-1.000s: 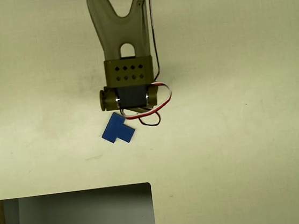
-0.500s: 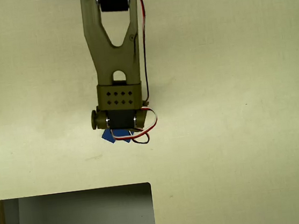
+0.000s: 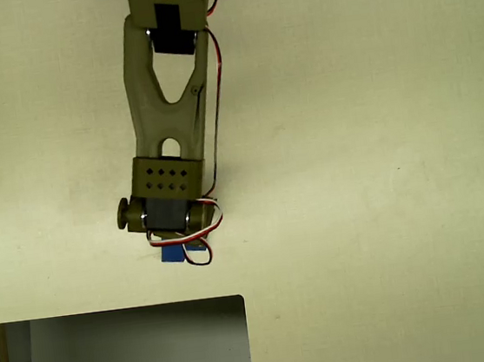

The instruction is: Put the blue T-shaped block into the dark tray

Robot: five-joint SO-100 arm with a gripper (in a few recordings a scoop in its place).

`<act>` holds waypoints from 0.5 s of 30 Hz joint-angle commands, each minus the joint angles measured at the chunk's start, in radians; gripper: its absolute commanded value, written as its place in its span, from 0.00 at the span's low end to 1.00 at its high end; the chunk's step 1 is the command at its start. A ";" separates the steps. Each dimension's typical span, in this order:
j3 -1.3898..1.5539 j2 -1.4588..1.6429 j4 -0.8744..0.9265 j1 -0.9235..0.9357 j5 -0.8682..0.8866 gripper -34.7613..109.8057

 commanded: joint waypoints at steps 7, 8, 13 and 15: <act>-0.138 -0.095 -0.126 0.034 -0.040 0.24; -0.160 -0.110 -0.146 0.034 -0.055 0.24; -0.130 -0.181 -0.798 0.031 0.000 0.24; -0.141 -0.230 -1.163 0.029 0.094 0.24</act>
